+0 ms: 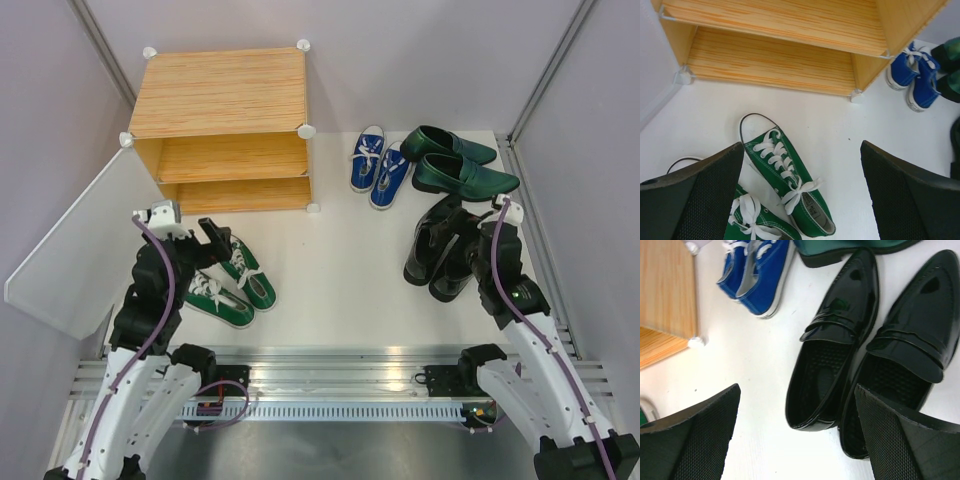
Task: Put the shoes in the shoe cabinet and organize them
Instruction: Pick up the shoe from the center of the board.
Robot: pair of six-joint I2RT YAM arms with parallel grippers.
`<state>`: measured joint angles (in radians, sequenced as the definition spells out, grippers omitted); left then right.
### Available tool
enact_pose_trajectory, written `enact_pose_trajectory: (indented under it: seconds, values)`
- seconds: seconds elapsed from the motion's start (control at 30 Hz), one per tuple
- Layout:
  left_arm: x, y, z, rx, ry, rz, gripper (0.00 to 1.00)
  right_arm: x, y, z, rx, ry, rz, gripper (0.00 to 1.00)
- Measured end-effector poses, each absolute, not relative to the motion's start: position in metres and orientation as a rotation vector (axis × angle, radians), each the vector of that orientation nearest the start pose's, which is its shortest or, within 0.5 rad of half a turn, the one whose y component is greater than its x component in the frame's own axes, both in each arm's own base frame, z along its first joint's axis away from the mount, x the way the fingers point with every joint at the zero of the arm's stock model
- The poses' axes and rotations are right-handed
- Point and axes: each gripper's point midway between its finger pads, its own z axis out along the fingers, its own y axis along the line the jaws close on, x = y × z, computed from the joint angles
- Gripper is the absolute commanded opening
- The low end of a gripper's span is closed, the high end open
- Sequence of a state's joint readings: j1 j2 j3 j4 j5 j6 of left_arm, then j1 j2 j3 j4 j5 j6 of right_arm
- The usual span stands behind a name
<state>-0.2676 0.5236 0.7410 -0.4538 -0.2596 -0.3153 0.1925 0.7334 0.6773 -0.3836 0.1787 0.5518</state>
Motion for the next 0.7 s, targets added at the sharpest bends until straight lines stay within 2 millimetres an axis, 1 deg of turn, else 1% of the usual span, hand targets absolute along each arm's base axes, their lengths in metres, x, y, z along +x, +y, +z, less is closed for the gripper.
enact_pose_trajectory:
  seconds: [0.07, 0.17, 0.23, 0.3, 0.43, 0.47, 0.53, 0.6, 0.7]
  values:
    - [0.247, -0.044, 0.269, -0.189, 1.789, -0.234, 1.00, 0.279, 0.050, 0.202, 0.434, 1.954, 0.329, 0.98]
    - [0.243, -0.058, 0.290, -0.127, 1.752, -0.317, 1.00, 0.277, 0.060, 0.206, 0.379, 1.957, 0.380, 0.98]
    - [0.239, -0.058, 0.298, -0.110, 1.724, -0.321, 1.00, 0.276, 0.069, 0.207, 0.336, 1.963, 0.428, 0.98]
    - [0.238, -0.053, 0.296, -0.113, 1.714, -0.296, 1.00, 0.275, 0.081, 0.212, 0.286, 1.959, 0.493, 0.98]
    - [0.237, -0.042, 0.271, -0.137, 1.757, -0.225, 1.00, 0.276, 0.109, 0.229, 0.174, 1.915, 0.662, 0.98]
    - [0.236, -0.041, 0.268, -0.141, 1.763, -0.217, 1.00, 0.276, 0.115, 0.231, 0.150, 1.911, 0.697, 0.98]
    - [0.233, -0.037, 0.270, -0.153, 1.749, -0.206, 1.00, 0.277, 0.127, 0.231, 0.102, 1.917, 0.753, 0.98]
    - [0.229, -0.032, 0.276, -0.169, 1.715, -0.199, 1.00, 0.275, 0.139, 0.225, 0.063, 1.946, 0.796, 0.98]
    - [0.224, -0.030, 0.283, -0.179, 1.682, -0.199, 1.00, 0.263, 0.167, 0.216, -0.046, 1.991, 0.850, 0.98]
